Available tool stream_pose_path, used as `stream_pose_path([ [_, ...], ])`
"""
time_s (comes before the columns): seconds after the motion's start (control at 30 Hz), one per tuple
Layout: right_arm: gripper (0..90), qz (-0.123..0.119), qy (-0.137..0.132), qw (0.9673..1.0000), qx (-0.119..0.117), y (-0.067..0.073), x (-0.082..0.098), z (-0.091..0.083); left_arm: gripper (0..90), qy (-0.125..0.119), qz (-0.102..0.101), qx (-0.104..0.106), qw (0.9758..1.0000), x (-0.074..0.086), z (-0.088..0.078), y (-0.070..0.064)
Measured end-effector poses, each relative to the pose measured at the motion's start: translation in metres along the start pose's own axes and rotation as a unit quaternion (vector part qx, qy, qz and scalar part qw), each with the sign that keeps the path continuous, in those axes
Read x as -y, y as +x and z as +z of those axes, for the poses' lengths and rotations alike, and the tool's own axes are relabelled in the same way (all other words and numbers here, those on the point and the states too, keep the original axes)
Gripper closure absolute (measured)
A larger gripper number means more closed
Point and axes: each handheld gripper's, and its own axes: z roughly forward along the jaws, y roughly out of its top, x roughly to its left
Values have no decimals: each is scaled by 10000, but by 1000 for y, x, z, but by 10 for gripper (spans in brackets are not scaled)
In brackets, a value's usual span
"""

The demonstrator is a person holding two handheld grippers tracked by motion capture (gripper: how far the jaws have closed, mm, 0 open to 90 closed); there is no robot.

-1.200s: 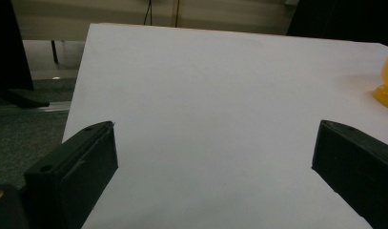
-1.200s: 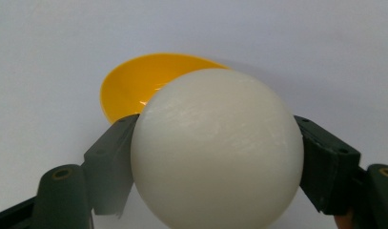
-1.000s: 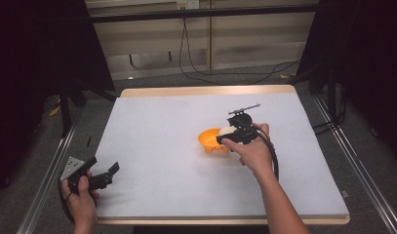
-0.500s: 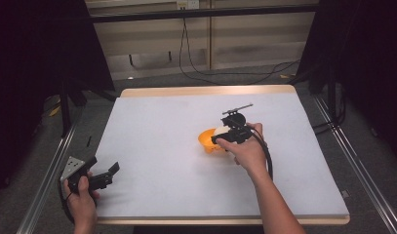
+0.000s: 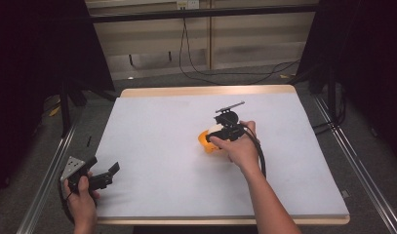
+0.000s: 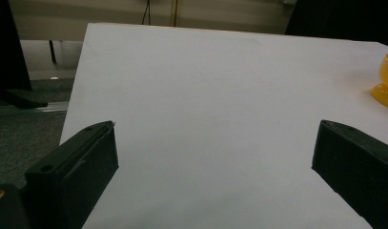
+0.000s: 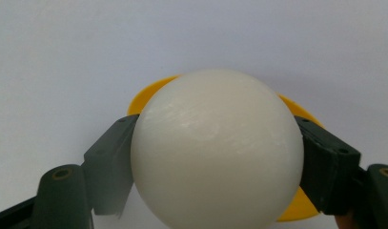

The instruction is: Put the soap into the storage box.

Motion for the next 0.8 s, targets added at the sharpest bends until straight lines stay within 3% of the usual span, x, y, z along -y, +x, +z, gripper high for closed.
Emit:
stream_pose_path([
  [0.8,236,101,149,9996,207,-4,-1,20,14,6,1,2,10000,0,0,0],
])
